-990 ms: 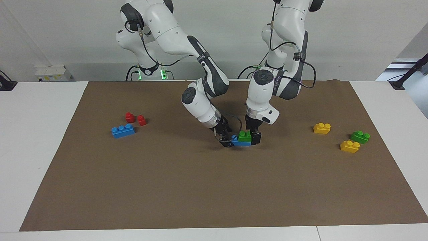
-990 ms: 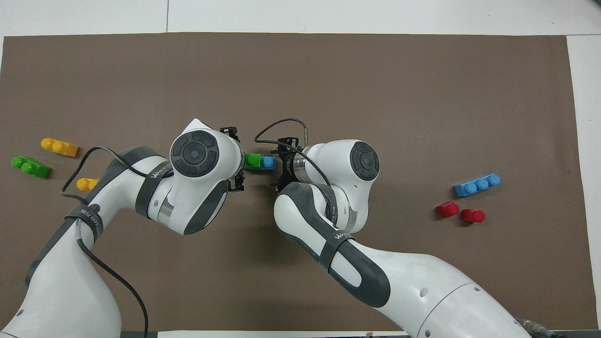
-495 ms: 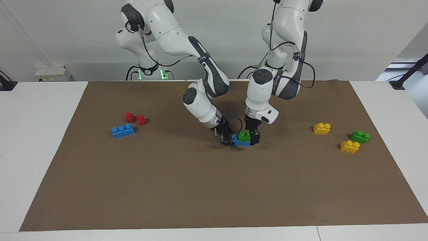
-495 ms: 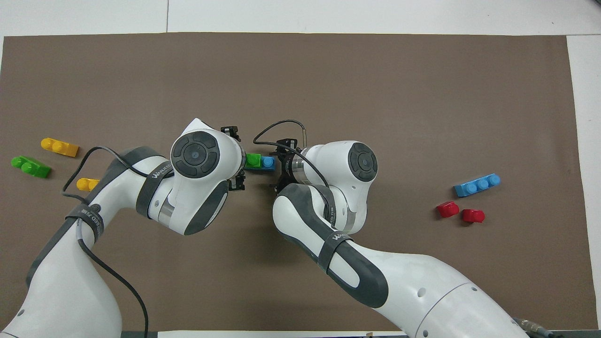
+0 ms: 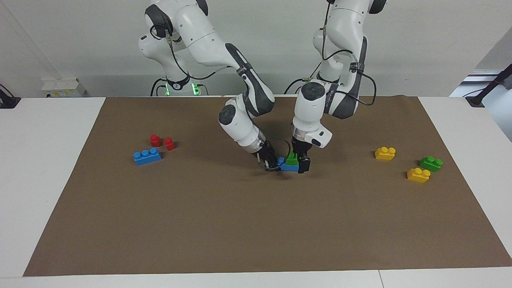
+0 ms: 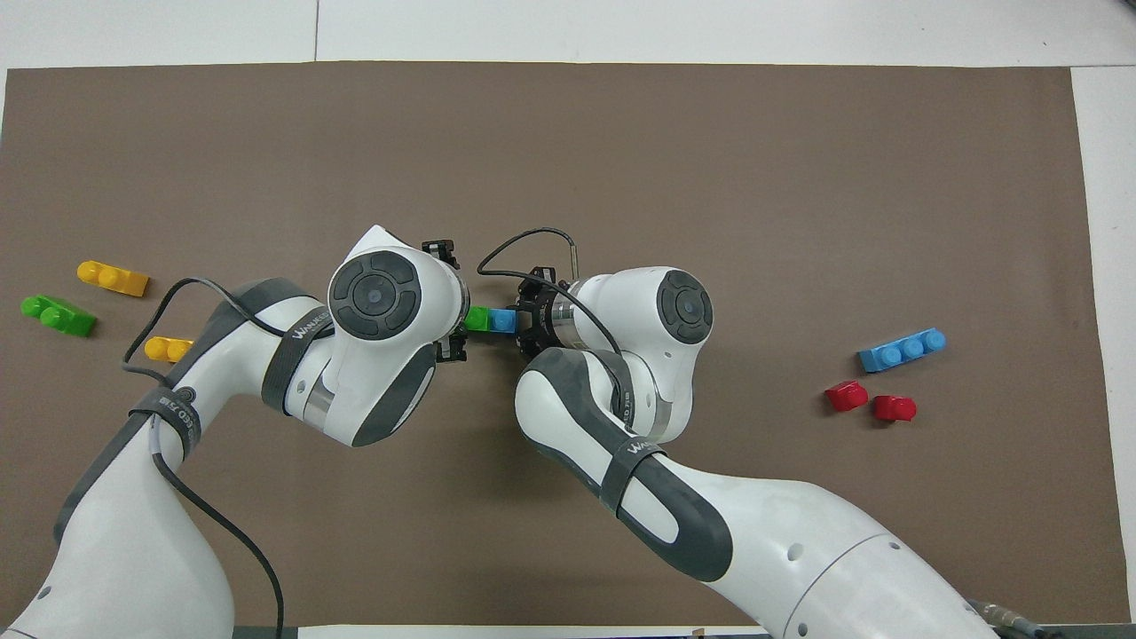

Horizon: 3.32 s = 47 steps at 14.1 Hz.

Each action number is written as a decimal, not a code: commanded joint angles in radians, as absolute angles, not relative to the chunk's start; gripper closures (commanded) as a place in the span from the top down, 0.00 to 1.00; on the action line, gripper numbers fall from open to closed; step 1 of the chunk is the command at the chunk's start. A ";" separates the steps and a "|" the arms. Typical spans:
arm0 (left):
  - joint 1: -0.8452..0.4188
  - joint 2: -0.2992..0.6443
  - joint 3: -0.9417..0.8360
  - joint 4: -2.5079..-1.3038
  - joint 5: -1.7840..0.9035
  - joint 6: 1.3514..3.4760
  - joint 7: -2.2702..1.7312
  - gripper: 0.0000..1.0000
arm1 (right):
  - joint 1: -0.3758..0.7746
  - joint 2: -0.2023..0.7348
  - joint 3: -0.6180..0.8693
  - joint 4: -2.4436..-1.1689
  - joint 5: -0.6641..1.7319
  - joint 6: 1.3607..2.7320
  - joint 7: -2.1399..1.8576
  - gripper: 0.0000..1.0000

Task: Remove green block with left arm and hold with right

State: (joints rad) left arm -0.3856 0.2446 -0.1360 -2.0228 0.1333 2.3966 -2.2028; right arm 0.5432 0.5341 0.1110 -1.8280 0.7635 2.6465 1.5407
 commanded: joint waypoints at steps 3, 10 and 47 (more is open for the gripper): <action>-0.402 0.247 -0.124 -2.028 0.219 2.402 -2.204 0.86 | 0.543 0.543 0.112 -1.844 0.787 2.683 1.499 0.00; -0.400 0.242 -0.127 -2.023 0.219 2.398 -2.164 0.00 | 0.541 0.545 0.110 -1.847 0.787 2.689 1.496 0.00; 0.147 0.416 -0.121 -1.775 0.136 2.312 -1.020 0.00 | -0.272 0.423 0.094 -1.875 0.555 2.051 0.873 0.00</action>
State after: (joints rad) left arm 0.1261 0.3696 -0.1156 -1.8227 0.1065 2.2961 -1.0388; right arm -0.2584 0.4601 0.0768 -1.8364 0.5773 2.0434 0.8898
